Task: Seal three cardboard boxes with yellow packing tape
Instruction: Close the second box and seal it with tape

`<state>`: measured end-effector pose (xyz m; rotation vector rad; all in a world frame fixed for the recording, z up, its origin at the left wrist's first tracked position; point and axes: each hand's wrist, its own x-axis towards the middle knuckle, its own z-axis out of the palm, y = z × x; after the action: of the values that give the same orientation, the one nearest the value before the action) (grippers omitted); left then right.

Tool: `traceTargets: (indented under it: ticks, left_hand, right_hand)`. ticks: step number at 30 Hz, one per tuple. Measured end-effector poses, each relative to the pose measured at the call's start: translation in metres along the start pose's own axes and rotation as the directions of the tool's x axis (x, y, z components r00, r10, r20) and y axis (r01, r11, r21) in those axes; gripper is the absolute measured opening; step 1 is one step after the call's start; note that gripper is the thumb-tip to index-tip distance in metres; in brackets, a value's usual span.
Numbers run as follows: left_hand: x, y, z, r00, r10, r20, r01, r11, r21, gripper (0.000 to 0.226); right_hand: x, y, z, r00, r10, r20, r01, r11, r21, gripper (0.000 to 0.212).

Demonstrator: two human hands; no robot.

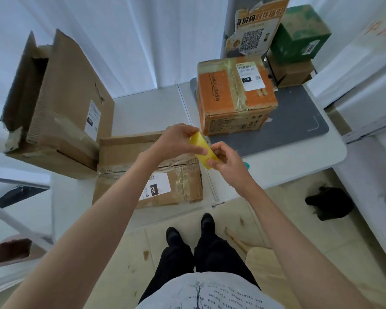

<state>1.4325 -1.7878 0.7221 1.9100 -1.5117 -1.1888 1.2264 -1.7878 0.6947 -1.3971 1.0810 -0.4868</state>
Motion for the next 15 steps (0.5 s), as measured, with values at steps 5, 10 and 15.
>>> traceTargets:
  ticks: [5, 10, 15]
  left_hand:
    - [-0.021, 0.01, -0.013, 0.983, 0.056, -0.174, -0.046, 0.997, 0.061, 0.069]
    - [-0.037, 0.017, -0.013, 0.942, 0.105, -0.319, -0.062, 0.988, 0.143, 0.052]
    - [-0.043, 0.024, -0.009, 0.9, 0.144, -0.411, -0.065, 0.978, 0.2, 0.039]
  right_hand:
    - [0.002, -0.02, 0.011, 1.0, -0.017, 0.005, 0.017, 1.0, 0.0, 0.022]
    - [0.005, -0.039, 0.019, 1.0, 0.003, -0.024, -0.002, 1.0, 0.014, 0.019]
    - [0.014, -0.053, 0.025, 0.997, 0.052, -0.054, -0.05, 0.998, 0.044, 0.017]
